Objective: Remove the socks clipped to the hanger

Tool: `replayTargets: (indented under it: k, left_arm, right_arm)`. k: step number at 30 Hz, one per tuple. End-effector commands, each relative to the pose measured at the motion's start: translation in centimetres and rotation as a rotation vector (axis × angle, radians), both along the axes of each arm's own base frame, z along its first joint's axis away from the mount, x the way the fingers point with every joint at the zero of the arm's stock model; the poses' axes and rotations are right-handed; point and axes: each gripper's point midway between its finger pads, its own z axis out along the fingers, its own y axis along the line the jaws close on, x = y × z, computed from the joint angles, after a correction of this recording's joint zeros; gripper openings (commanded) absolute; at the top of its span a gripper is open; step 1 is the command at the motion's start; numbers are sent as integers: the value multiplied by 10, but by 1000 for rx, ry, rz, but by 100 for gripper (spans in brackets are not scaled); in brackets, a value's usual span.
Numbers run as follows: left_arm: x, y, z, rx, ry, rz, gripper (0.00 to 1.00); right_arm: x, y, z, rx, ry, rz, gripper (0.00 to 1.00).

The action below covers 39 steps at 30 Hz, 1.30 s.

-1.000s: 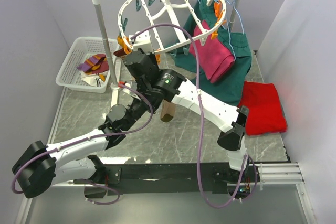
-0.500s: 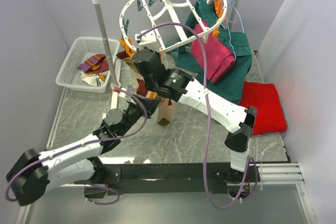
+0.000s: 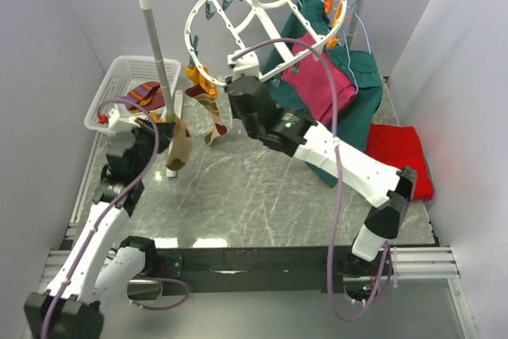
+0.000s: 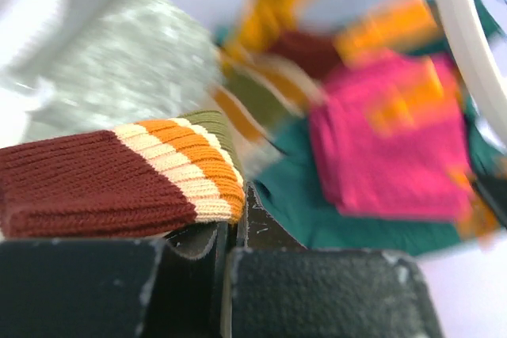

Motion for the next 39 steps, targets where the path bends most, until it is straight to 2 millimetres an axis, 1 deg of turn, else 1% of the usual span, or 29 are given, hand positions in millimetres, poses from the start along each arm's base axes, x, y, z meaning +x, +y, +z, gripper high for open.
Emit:
replayTargets:
  k: [1, 2, 3, 4, 5, 10, 13, 14, 15, 16, 17, 19, 20, 22, 23, 24, 26, 27, 28, 29, 31, 32, 33, 34, 35, 36, 37, 38, 39]
  left_arm:
    - [12, 32, 2, 11, 93, 25, 1]
    - [16, 39, 14, 6, 65, 39, 1]
    - [21, 45, 16, 8, 71, 57, 1]
    - [27, 67, 21, 14, 67, 125, 1]
    - [36, 78, 32, 17, 53, 159, 1]
    - [77, 129, 54, -8, 35, 267, 1]
    - [110, 144, 71, -19, 1, 276, 1]
    - [119, 148, 92, -7, -39, 280, 1]
    - [136, 154, 82, -4, -8, 287, 1]
    - [144, 159, 82, 10, 1, 297, 1]
    - [162, 165, 84, 15, 6, 298, 1]
    - [178, 172, 84, 21, 12, 294, 1]
    - [192, 177, 79, 22, 19, 286, 1]
    - [205, 181, 73, 34, 22, 266, 1]
    - [217, 186, 63, 35, 46, 262, 1]
    - [223, 187, 58, 42, 53, 256, 4]
    - [238, 196, 32, 54, 119, 253, 31]
    - [241, 199, 23, 54, 148, 254, 46]
    - [245, 202, 23, 54, 157, 253, 70]
    - [246, 199, 1, 39, 227, 230, 76]
    - [244, 196, -10, 28, 255, 216, 82]
    - [238, 191, -1, 17, 231, 204, 84]
    - [236, 190, 7, 9, 195, 204, 91]
    - [228, 185, -1, -23, 204, 205, 92]
    - [217, 180, 23, -26, 150, 202, 93]
    - [210, 178, 33, -52, 126, 207, 94]
    - [202, 173, 30, -65, 122, 205, 95]
    - [187, 169, 54, -63, 67, 208, 94]
    - [180, 167, 62, -72, 44, 221, 93]
  right_arm:
    - [-5, -22, 31, 126, -15, 53, 0]
    - [-6, -21, 27, 128, 0, 80, 0]
    - [-3, -25, 27, 136, 3, 84, 0]
    - [-4, -28, 30, 148, 4, 100, 0]
    - [-7, -25, 28, 153, 18, 132, 0]
    - [-10, -32, 37, 220, 39, 193, 0]
    - [-13, -33, 40, 240, 47, 222, 0]
    - [-13, -34, 43, 241, 45, 224, 0]
    - [-13, -36, 42, 236, 49, 222, 0]
    - [-14, -37, 43, 237, 49, 220, 0]
    - [-14, -39, 41, 234, 52, 215, 0]
    - [-16, -41, 43, 244, 56, 225, 0]
    - [-16, -41, 40, 247, 64, 229, 0]
    - [-19, -41, 39, 259, 76, 247, 0]
    - [-19, -41, 38, 260, 81, 252, 0]
    - [-19, -42, 40, 266, 82, 255, 0]
    - [-22, -41, 40, 272, 89, 277, 0]
    - [-22, -42, 41, 275, 92, 282, 0]
    - [-23, -42, 42, 281, 94, 287, 0]
    - [-25, -41, 40, 282, 103, 300, 0]
    - [-25, -43, 41, 285, 104, 305, 0]
    - [-26, -43, 40, 283, 107, 304, 0]
    - [-26, -43, 41, 286, 108, 312, 0]
    - [-26, -44, 40, 285, 113, 314, 0]
    - [-26, -45, 41, 287, 115, 316, 0]
    - [-27, -45, 42, 289, 114, 323, 0]
    - [-27, -46, 41, 288, 117, 322, 0]
    - [-27, -47, 41, 290, 114, 321, 0]
    - [-28, -48, 42, 293, 115, 325, 0]
